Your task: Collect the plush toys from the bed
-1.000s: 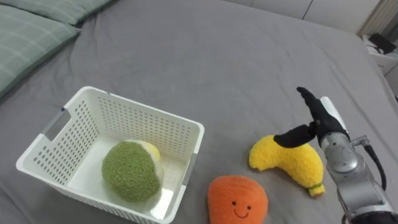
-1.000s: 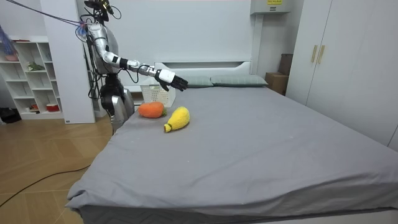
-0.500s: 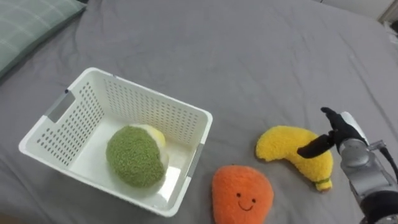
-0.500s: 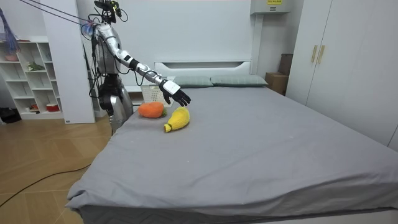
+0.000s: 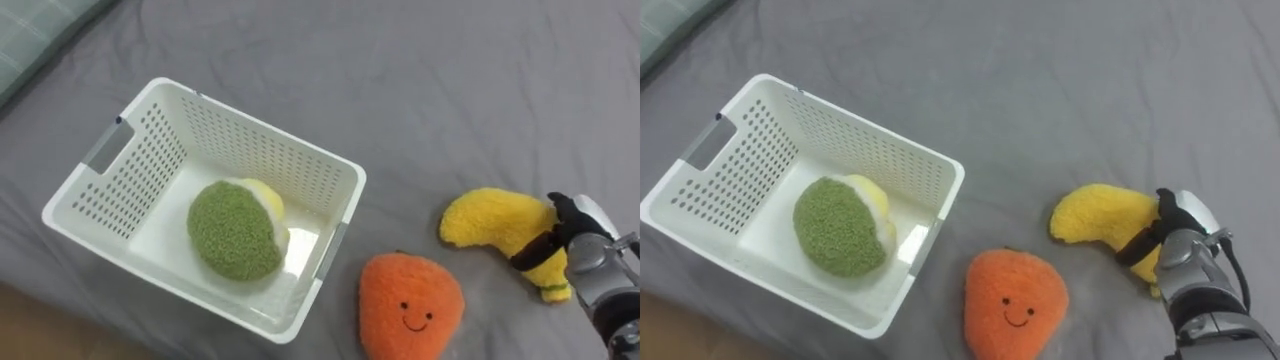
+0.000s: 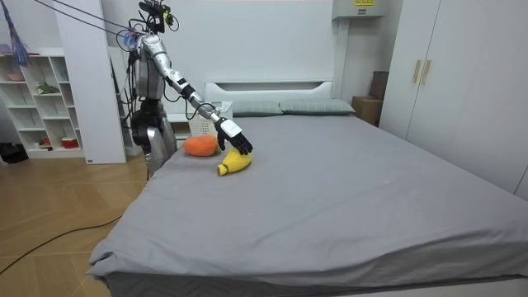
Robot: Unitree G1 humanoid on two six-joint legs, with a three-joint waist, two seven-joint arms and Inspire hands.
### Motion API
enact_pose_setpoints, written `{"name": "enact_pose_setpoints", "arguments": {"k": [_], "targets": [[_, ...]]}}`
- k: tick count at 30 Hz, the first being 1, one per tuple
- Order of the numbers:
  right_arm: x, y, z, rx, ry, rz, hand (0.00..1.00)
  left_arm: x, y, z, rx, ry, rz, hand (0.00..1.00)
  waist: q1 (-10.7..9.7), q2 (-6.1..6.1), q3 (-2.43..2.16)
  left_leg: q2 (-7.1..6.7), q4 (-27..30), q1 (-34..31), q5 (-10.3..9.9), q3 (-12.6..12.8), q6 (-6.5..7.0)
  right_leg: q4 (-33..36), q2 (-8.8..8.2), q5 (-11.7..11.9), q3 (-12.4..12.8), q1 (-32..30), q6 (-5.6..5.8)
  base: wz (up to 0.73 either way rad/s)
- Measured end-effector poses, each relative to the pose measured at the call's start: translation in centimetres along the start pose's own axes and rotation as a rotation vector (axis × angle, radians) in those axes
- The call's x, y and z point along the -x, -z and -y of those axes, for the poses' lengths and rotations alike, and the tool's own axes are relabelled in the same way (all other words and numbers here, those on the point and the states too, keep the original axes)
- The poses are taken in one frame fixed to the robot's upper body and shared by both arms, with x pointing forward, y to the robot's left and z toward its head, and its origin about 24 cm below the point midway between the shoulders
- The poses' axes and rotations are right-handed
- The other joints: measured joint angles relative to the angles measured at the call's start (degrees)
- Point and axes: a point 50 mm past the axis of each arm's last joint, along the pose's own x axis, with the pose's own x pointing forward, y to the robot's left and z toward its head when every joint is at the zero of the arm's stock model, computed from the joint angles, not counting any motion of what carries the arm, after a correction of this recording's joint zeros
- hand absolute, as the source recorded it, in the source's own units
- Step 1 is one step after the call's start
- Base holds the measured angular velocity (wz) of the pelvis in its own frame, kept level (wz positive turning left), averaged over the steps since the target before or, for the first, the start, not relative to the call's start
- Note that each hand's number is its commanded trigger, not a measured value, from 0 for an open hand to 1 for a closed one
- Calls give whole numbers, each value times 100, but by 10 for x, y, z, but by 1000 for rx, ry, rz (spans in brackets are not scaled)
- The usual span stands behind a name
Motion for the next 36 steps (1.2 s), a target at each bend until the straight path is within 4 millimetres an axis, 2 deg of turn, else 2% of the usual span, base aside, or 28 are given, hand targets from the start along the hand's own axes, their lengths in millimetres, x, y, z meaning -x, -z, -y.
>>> {"name": "enact_pose_setpoints", "arguments": {"k": [1,6,10,15,29,33,36], "targets": [[0,0,-1,15,-1,2,100,0,-1,-1,0,-2,5,0,3,6,4,0,-1,-46,8,-4,-4,-2,2,1,-9,-40,-2,0],[-1,3,4,40,25,-5,100,-1,-3,-3,1,5,19,0,-2,49,33,-1,-2,-140,12,-32,-9,-13,0,4,-80,-112,-6,4],[-2,4,16,98,73,-6,100,-1,-7,-1,-26,21,35,0,13,51,34,-2,-2,-245,15,-39,-10,-10,6,5,-129,-217,-9,1],[-2,11,13,125,61,-37,100,-1,-13,4,-47,51,55,0,148,52,33,2,-3,-307,19,-38,-14,-13,0,8,-130,-290,-13,0],[-2,10,10,111,47,3,100,-2,-14,2,-21,90,68,0,117,57,29,0,-26,-141,25,-73,-22,-23,-3,8,-172,-107,-13,1],[-1,4,12,79,50,35,100,-1,-9,-1,1,72,58,0,64,52,24,2,-34,30,26,-16,-20,-21,-6,8,-84,32,-13,-6],[-1,-7,17,45,63,96,100,-1,-3,-5,17,51,52,0,-97,50,13,3,-42,200,26,-6,-20,-27,-4,8,-60,205,-13,-2]]}}
